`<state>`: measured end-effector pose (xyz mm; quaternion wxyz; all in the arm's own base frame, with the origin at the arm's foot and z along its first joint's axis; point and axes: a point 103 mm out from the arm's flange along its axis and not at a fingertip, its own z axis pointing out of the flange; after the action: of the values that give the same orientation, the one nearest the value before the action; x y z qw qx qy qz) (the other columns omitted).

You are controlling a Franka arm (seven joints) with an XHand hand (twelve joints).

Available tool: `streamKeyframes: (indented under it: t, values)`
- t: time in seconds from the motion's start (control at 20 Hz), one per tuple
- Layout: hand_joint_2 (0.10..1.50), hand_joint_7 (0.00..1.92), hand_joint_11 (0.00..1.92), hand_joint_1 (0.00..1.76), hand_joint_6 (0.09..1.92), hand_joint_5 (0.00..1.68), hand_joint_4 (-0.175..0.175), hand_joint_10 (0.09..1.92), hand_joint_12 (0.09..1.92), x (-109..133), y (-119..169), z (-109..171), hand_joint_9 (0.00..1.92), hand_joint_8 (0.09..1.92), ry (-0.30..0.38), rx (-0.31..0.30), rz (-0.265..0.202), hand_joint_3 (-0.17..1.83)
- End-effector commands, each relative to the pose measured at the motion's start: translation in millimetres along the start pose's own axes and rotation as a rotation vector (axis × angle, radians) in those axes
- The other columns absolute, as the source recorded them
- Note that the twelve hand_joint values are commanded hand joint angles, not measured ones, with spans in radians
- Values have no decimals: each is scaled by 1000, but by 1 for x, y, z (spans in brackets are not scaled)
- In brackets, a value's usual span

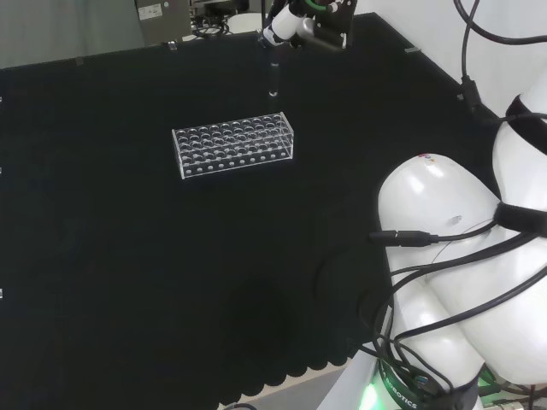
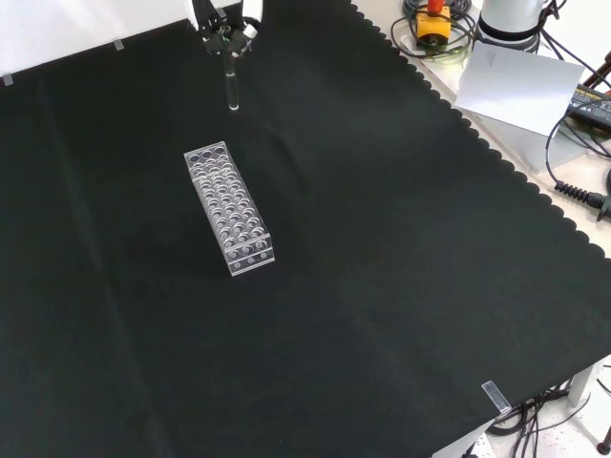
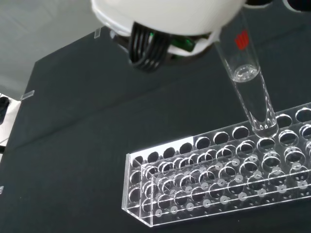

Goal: Put the test tube back in the rack.

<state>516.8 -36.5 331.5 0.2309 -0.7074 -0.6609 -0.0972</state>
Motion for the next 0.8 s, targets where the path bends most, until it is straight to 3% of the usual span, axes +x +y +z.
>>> streamKeyframes:
  t: [0.05,0.4,0.8]
  values:
    - [630,1804,1291,1236,348,1430,-175,336,871,-4,2,3,1692,409,-1,5,12,620]
    - [630,1804,1290,1236,347,1430,-175,337,871,-11,16,17,1692,409,19,25,39,620]
    - [630,1805,1290,1236,346,1431,-175,337,871,-7,28,39,1692,408,41,29,35,620]
